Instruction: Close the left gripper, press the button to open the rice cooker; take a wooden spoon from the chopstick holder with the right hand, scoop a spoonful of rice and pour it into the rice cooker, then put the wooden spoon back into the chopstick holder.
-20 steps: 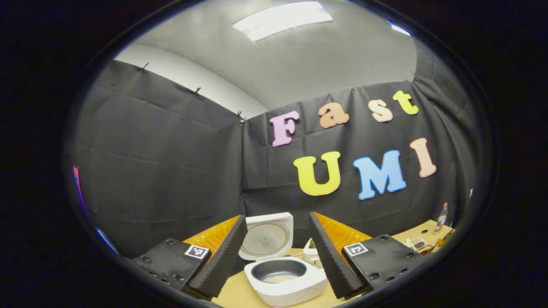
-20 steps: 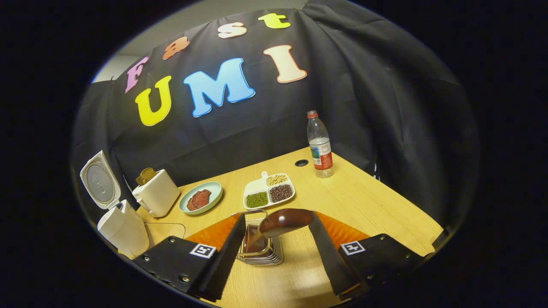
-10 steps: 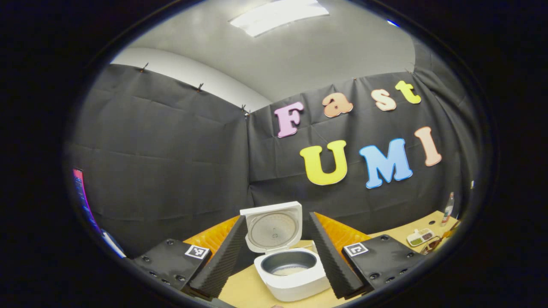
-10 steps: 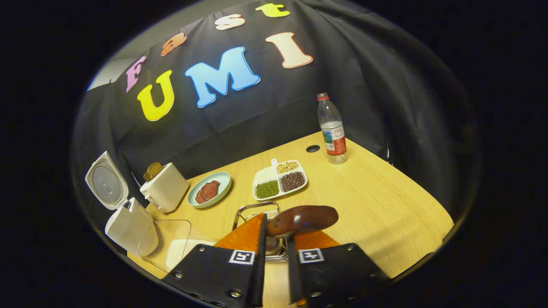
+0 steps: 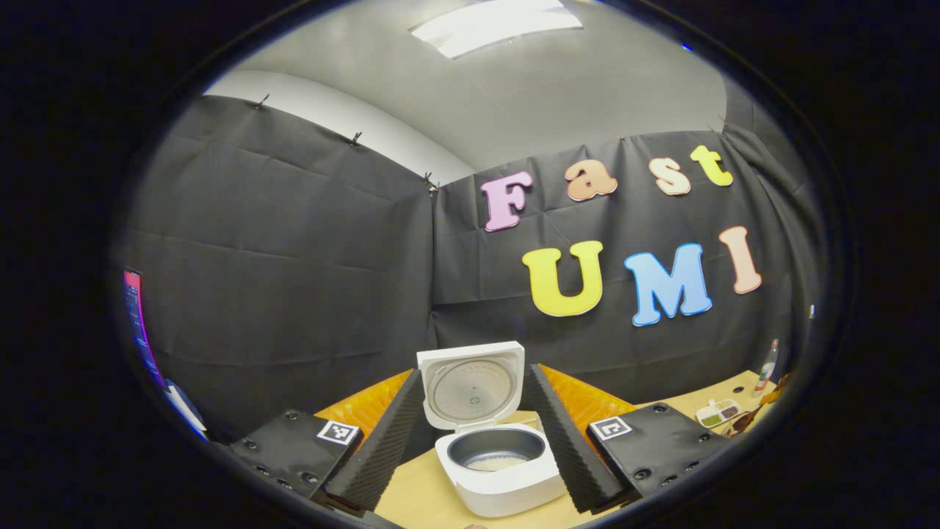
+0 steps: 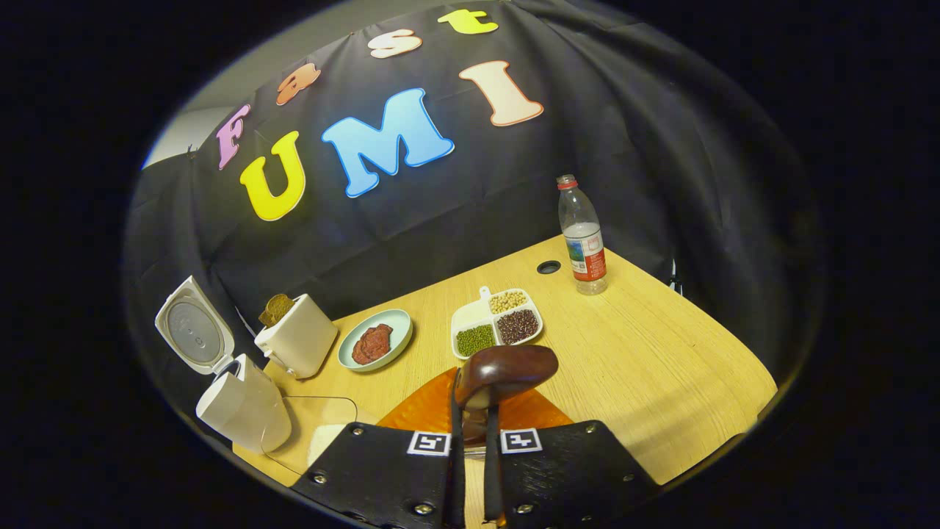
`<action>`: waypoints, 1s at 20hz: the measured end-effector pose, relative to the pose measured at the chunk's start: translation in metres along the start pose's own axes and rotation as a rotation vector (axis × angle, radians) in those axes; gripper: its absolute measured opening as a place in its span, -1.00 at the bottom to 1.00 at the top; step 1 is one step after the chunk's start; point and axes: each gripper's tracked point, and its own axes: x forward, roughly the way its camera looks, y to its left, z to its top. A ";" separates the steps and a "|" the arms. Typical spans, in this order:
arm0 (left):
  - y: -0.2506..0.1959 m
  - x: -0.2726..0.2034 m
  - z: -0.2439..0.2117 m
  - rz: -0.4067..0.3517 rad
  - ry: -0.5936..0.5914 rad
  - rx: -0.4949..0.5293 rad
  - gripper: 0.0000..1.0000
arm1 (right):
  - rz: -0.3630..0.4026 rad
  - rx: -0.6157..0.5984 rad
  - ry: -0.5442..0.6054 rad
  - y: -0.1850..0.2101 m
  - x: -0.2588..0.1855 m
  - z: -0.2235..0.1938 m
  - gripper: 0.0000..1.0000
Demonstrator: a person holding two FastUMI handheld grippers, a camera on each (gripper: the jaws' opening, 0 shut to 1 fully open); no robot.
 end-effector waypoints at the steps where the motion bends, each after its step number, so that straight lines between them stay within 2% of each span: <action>1: 0.002 0.001 -0.001 -0.001 -0.004 -0.006 1.00 | 0.001 0.003 -0.010 0.002 -0.005 0.006 -0.78; 5: 0.000 0.004 -0.005 -0.023 -0.005 -0.040 1.00 | 0.016 -0.009 -0.059 0.020 -0.024 0.032 -0.79; 10: 0.006 0.007 -0.015 -0.043 0.000 -0.060 0.98 | 0.079 -0.027 -0.098 0.064 -0.043 0.051 -0.79; 14: 0.022 0.010 -0.022 -0.044 0.005 -0.064 0.97 | 0.129 -0.064 -0.099 0.101 -0.047 0.047 -0.79; 20: 0.051 0.013 -0.036 -0.031 0.026 -0.090 0.97 | 0.180 -0.123 -0.058 0.148 -0.041 0.017 -0.79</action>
